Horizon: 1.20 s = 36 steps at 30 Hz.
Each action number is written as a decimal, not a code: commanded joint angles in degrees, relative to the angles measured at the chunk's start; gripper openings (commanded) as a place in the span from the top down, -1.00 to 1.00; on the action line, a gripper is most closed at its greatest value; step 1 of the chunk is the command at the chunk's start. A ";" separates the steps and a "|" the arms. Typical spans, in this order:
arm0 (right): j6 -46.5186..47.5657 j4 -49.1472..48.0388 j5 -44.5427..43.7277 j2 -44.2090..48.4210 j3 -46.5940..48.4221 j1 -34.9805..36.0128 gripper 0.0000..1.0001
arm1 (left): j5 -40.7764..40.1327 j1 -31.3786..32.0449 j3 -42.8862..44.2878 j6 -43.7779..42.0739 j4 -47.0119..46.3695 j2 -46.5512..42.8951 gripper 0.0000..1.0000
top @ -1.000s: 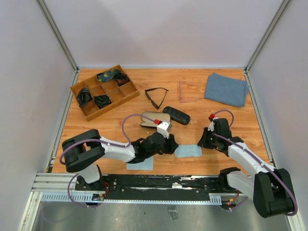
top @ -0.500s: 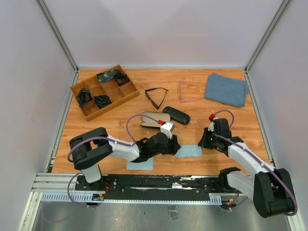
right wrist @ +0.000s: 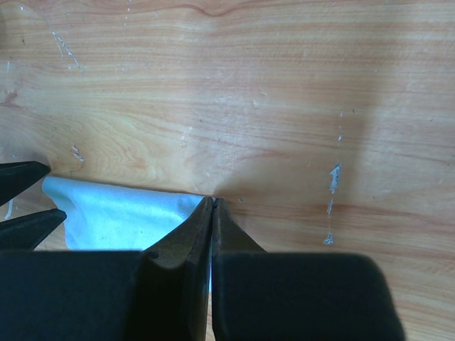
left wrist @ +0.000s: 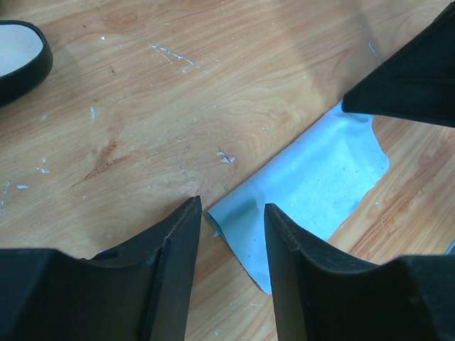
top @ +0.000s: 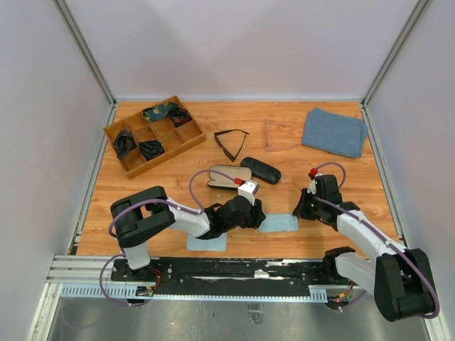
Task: Organize the sunglasses
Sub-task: Pick up the glasses cleaning cloth from the center of the board.
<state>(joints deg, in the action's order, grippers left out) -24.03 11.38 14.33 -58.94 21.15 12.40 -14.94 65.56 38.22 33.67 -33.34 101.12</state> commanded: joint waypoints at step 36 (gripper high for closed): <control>-1.37 -8.32 3.23 8.75 2.22 1.96 0.98 | -8.09 -2.22 -2.93 -2.20 1.43 -12.02 0.99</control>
<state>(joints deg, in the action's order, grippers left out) -24.12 5.56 16.45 -50.76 21.06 12.73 -19.97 64.45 36.77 33.17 -32.64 92.62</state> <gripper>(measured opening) 0.011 0.012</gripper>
